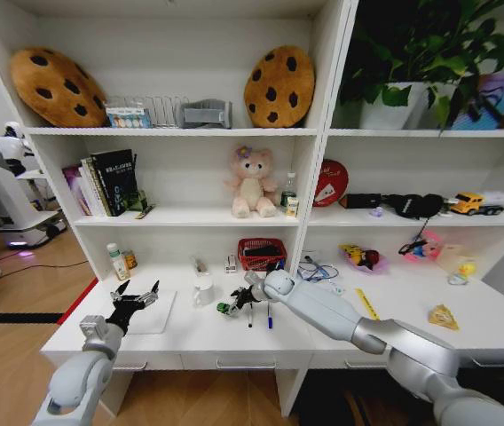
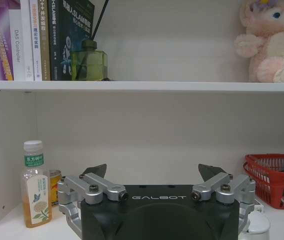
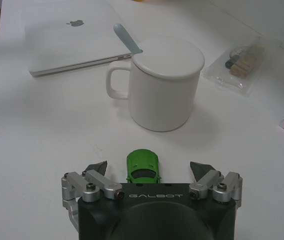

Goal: Organize the objects on the table.

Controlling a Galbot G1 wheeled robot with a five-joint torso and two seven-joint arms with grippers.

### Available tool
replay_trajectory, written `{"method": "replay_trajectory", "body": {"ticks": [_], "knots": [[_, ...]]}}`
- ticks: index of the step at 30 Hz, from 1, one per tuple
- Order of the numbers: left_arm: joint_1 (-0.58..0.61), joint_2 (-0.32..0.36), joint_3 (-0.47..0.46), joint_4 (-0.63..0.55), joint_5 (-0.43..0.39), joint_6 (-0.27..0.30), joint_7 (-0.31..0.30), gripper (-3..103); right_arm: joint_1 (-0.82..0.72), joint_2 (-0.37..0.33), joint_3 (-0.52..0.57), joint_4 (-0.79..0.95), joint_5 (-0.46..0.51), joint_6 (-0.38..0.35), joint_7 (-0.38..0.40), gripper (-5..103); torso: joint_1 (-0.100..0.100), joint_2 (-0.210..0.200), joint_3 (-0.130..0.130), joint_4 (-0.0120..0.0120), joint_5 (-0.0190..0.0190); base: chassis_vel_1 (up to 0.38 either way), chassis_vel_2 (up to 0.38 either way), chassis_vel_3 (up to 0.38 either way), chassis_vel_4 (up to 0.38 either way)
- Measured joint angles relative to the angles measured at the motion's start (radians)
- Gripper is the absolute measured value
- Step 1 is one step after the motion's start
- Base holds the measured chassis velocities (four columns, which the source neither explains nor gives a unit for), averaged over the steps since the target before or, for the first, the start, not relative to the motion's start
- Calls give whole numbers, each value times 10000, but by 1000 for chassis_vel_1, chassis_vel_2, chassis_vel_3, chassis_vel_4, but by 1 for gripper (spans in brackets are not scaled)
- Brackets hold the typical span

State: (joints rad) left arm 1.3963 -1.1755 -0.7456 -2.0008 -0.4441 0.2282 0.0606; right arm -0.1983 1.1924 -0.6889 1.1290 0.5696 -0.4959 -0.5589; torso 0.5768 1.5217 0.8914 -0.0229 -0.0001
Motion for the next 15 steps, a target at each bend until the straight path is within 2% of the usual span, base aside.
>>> {"method": "replay_trajectory", "body": {"ticks": [4,11,12,15], "knots": [[0,0,0,-1,0,0,0,100,-47,269,20,-341,-82,68,2,91,0,0,0,0,1,0,0,0,0],[0,0,0,0,0,0,0,100,-44,351,40,-494,-100,74,61,91,0,0,0,-1,1,0,0,0,0],[0,0,0,0,0,0,0,100,-43,349,40,-495,-99,69,116,94,0,0,0,-1,1,0,0,0,0],[0,-1,-1,0,0,0,0,100,-42,336,40,-490,-82,47,204,90,0,0,0,-1,1,0,0,0,0]]}}
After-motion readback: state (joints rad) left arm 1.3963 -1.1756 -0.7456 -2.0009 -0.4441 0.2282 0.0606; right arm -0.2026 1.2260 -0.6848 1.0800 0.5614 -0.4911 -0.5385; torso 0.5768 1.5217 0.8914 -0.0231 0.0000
